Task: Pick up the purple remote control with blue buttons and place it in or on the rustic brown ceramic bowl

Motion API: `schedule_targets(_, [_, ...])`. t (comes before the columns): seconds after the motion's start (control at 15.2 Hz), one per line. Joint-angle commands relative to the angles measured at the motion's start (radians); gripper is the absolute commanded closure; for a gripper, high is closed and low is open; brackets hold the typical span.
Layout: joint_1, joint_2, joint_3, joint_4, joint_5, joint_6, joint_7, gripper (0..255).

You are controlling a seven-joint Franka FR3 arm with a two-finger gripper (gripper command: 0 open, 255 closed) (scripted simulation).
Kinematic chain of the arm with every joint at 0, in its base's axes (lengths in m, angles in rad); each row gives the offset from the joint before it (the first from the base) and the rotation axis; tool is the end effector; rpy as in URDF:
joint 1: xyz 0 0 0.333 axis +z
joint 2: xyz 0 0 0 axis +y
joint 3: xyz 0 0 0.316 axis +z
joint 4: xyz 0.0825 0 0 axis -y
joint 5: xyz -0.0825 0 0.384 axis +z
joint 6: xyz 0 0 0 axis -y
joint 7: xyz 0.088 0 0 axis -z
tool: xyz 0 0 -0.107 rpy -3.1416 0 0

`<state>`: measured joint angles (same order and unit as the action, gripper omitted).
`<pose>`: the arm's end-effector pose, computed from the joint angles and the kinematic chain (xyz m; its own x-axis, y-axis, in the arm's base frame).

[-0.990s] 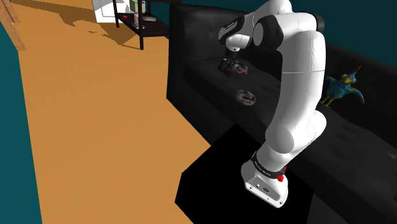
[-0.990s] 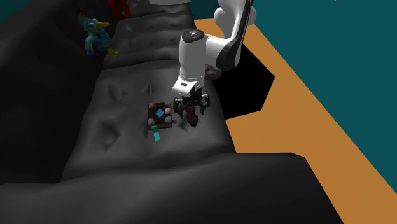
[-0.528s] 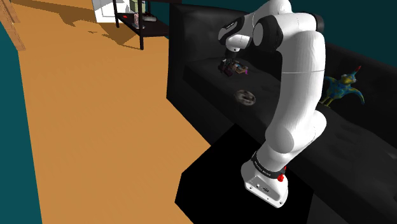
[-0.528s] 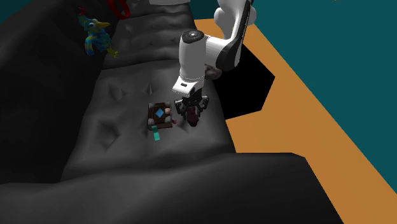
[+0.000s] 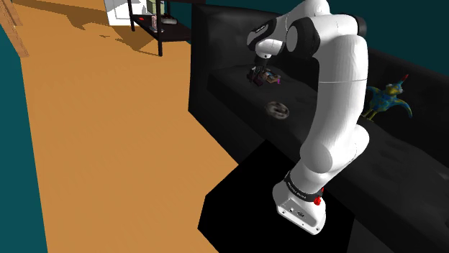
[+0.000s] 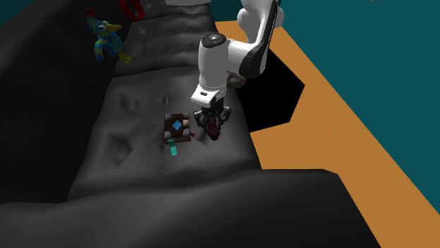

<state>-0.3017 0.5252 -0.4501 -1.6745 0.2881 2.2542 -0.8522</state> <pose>0.5292 -0.4332 0.3333 0.9958 -0.0009 0.0918 -0.0075 -0.9974 0.0714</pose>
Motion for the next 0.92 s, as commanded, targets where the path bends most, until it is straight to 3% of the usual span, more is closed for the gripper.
schedule_targets(0.0, [0.000, 0.000, 0.000, 0.000, 0.000, 0.000, 0.000, 255])
schedule_targets(0.86, [0.013, -0.071, -0.026, 0.073, -0.045, -0.138, 0.030, 255])
